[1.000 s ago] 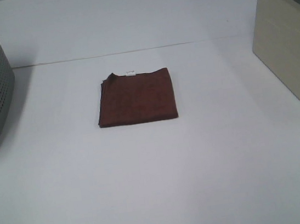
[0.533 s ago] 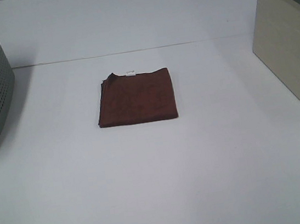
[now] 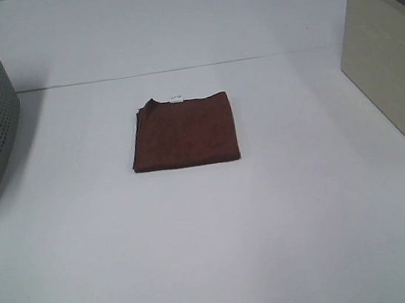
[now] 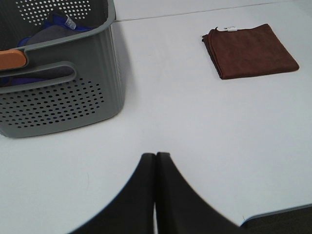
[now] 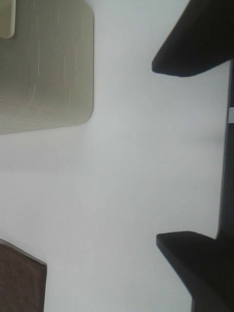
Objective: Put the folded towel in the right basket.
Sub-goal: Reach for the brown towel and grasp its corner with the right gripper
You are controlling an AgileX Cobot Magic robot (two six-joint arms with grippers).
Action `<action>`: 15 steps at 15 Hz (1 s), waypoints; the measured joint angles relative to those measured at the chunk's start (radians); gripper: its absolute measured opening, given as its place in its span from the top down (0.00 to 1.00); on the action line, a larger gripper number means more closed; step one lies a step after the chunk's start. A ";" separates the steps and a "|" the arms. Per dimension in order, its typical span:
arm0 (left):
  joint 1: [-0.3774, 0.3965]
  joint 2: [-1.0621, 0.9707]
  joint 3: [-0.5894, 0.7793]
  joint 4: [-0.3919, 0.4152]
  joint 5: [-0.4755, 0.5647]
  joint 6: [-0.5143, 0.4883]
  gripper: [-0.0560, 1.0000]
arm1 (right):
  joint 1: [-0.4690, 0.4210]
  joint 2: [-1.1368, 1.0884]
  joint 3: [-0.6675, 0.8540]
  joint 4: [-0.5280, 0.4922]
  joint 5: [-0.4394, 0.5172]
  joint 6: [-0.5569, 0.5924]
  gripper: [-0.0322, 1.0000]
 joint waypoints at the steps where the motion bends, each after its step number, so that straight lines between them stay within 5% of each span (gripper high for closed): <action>1: 0.000 0.000 0.000 0.000 0.000 0.000 0.95 | 0.000 0.000 0.000 0.000 0.000 0.000 0.16; 3: 0.000 0.000 0.000 0.000 0.000 0.000 0.95 | 0.000 0.006 -0.005 -0.022 -0.012 0.000 0.16; 9: 0.000 0.000 0.000 0.000 0.000 0.000 0.95 | 0.000 0.409 -0.096 -0.035 -0.290 0.000 0.16; 15: 0.000 0.000 0.000 0.000 0.000 0.000 0.95 | 0.000 0.946 -0.389 -0.001 -0.320 0.000 0.17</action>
